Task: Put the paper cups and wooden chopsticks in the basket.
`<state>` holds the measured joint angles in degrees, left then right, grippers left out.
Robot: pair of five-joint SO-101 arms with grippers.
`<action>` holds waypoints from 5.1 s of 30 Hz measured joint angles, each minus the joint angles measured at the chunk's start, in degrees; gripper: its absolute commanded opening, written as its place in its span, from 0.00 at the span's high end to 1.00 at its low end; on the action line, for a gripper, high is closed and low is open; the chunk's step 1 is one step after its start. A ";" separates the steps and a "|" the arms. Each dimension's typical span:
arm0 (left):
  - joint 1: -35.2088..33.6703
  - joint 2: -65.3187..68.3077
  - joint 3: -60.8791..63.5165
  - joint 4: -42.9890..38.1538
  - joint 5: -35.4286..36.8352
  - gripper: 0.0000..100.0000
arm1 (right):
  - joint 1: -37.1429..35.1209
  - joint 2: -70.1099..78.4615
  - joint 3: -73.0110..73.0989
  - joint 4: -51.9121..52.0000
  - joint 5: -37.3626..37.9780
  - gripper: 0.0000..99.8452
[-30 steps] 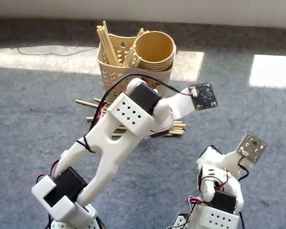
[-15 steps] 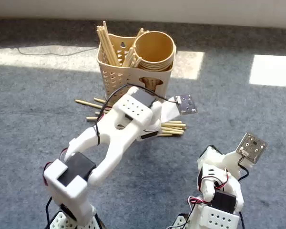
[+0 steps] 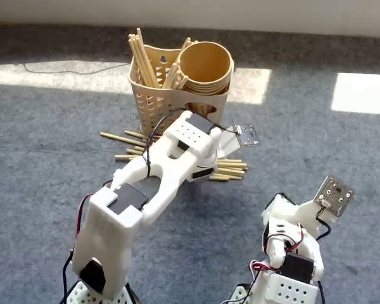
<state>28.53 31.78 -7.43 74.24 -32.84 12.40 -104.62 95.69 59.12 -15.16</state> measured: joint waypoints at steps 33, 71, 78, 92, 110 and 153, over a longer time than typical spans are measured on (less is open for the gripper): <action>0.26 -25.67 -1.14 20.31 0.00 0.99 | 0.00 0.00 0.00 0.00 0.00 0.99; -21.19 -55.47 -1.14 -24.62 38.68 0.99 | 0.00 0.00 0.00 0.00 0.00 0.99; -21.63 -54.07 -1.14 -37.71 44.75 0.99 | 0.00 0.00 0.00 0.00 0.00 0.99; -23.47 -40.00 -1.05 -42.02 44.84 0.93 | 0.00 0.00 0.00 0.00 0.00 0.99; -23.47 -40.00 -18.02 -5.19 42.64 0.90 | 0.00 0.00 0.00 0.00 0.00 0.99; 4.57 -40.09 3.34 17.05 8.53 0.90 | 0.00 0.00 0.00 0.00 0.00 0.99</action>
<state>33.10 -8.31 -4.09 91.30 -24.31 12.40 -104.62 95.69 59.12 -15.16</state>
